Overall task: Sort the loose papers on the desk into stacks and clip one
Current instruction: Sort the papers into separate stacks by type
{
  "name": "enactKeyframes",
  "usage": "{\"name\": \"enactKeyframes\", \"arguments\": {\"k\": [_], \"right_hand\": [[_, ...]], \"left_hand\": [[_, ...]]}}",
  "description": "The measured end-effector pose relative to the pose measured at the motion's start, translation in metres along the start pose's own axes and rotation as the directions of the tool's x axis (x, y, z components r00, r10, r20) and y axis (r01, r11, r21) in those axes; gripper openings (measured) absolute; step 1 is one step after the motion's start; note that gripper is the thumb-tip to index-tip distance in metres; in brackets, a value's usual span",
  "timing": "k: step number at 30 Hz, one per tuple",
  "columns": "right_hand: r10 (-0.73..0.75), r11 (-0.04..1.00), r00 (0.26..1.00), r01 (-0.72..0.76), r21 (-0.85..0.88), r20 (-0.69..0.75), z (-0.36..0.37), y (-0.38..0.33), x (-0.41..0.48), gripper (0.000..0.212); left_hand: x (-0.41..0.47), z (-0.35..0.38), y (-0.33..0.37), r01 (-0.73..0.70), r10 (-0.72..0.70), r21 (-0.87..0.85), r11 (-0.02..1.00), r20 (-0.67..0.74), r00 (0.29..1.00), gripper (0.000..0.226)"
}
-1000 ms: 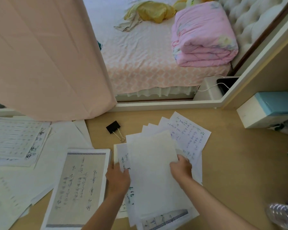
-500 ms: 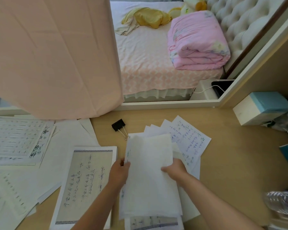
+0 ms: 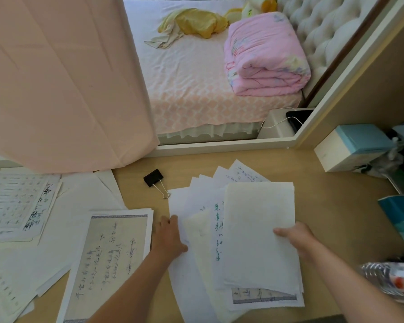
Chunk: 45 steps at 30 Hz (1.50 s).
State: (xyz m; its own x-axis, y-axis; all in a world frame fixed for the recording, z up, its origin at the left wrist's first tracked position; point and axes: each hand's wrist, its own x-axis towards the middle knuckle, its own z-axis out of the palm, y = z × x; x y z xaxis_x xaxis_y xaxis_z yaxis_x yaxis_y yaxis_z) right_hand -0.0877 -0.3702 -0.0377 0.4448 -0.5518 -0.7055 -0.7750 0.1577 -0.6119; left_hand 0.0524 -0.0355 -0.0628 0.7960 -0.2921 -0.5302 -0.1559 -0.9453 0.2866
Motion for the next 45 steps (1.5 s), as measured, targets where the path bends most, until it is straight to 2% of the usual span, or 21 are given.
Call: {"name": "enactKeyframes", "arguments": {"k": [2, 5, 10, 12, 15, 18, 22, 26, 28, 30, 32, 34, 36, 39, 41, 43, 45], "right_hand": [[-0.002, 1.0, 0.997, 0.003, -0.011, 0.079, 0.0, 0.0, 0.0, 0.033], [-0.058, 0.992, 0.991, 0.07, -0.101, 0.119, 0.004, -0.007, -0.002, 0.03], [-0.175, 0.953, 0.976, 0.201, -0.228, 0.13, 0.038, -0.018, -0.012, 0.024], [-0.186, 0.948, 0.972, 0.217, -0.233, 0.147, 0.053, -0.02, -0.017, 0.024], [-0.129, 0.966, 0.973, 0.167, -0.199, 0.191, 0.07, -0.022, -0.025, 0.032], [-0.123, 0.948, 0.97, 0.177, -0.265, 0.209, 0.079, -0.018, -0.029, 0.038], [-0.061, 0.974, 0.98, 0.099, -0.202, 0.188, 0.083, -0.012, -0.034, 0.03], [-0.03, 0.972, 0.967, 0.087, -0.218, 0.253, 0.084, -0.008, -0.043, 0.022], [-0.055, 0.971, 0.976, 0.102, -0.219, 0.209, 0.077, -0.01, -0.041, 0.02], [-0.07, 0.987, 0.992, 0.085, -0.138, 0.108, 0.062, -0.014, -0.032, 0.021], [-0.031, 1.0, 0.999, 0.031, -0.001, -0.018, 0.043, -0.018, -0.017, 0.024], [0.043, 0.987, 0.987, -0.018, 0.157, -0.153, 0.025, -0.02, -0.001, 0.025], [0.093, 0.965, 0.956, -0.018, 0.262, -0.278, 0.014, -0.021, 0.012, 0.025], [0.089, 0.955, 0.919, 0.03, 0.295, -0.383, 0.015, -0.025, 0.019, 0.021], [0.067, 0.962, 0.915, 0.047, 0.268, -0.397, 0.021, -0.029, 0.023, 0.022], [0.072, 0.973, 0.915, 0.024, 0.231, -0.396, 0.031, -0.03, 0.031, 0.023], [0.085, 0.975, 0.914, 0.005, 0.221, -0.398, 0.038, -0.03, 0.04, 0.026]], "left_hand": [[0.008, -0.007, -0.003, 0.028, -0.012, -0.198, 0.98, 0.081, 0.997, 0.065], [0.015, -0.016, -0.008, 0.011, 0.025, -0.295, 0.956, 0.117, 0.993, 0.036], [0.005, -0.014, -0.008, 0.01, 0.021, -0.551, 0.835, 0.049, 0.999, 0.018], [-0.001, -0.008, -0.007, -0.026, 0.035, -0.557, 0.83, 0.006, 0.999, 0.017], [-0.007, 0.002, -0.005, -0.034, 0.001, -0.538, 0.842, -0.062, 0.998, 0.022], [-0.013, 0.009, -0.004, -0.024, -0.034, -0.535, 0.845, -0.097, 0.995, 0.011], [-0.02, 0.016, -0.005, -0.033, -0.031, -0.522, 0.852, -0.113, 0.993, 0.038], [-0.024, 0.018, -0.01, -0.01, -0.031, -0.472, 0.881, -0.079, 0.996, 0.041], [-0.023, 0.015, -0.011, 0.018, -0.071, -0.376, 0.926, -0.129, 0.989, 0.047], [-0.018, 0.008, -0.007, 0.03, -0.065, -0.149, 0.988, -0.234, 0.97, 0.06], [-0.008, -0.001, 0.0, -0.007, -0.008, -0.043, 0.999, -0.326, 0.945, 0.07], [0.007, -0.01, 0.013, -0.114, 0.101, -0.018, 0.993, -0.339, 0.935, 0.068], [0.022, -0.017, 0.033, -0.174, 0.156, -0.044, 0.984, -0.265, 0.951, 0.064], [0.038, -0.025, 0.067, -0.099, 0.086, -0.195, 0.976, -0.074, 0.994, 0.066], [0.048, -0.024, 0.083, -0.048, 0.046, -0.199, 0.979, -0.012, 0.999, 0.069], [0.056, -0.021, 0.093, 0.0, -0.002, -0.227, 0.974, -0.007, 1.0, 0.072], [0.062, -0.019, 0.1, 0.091, -0.077, -0.386, 0.918, 0.052, 0.996, 0.071]]}}
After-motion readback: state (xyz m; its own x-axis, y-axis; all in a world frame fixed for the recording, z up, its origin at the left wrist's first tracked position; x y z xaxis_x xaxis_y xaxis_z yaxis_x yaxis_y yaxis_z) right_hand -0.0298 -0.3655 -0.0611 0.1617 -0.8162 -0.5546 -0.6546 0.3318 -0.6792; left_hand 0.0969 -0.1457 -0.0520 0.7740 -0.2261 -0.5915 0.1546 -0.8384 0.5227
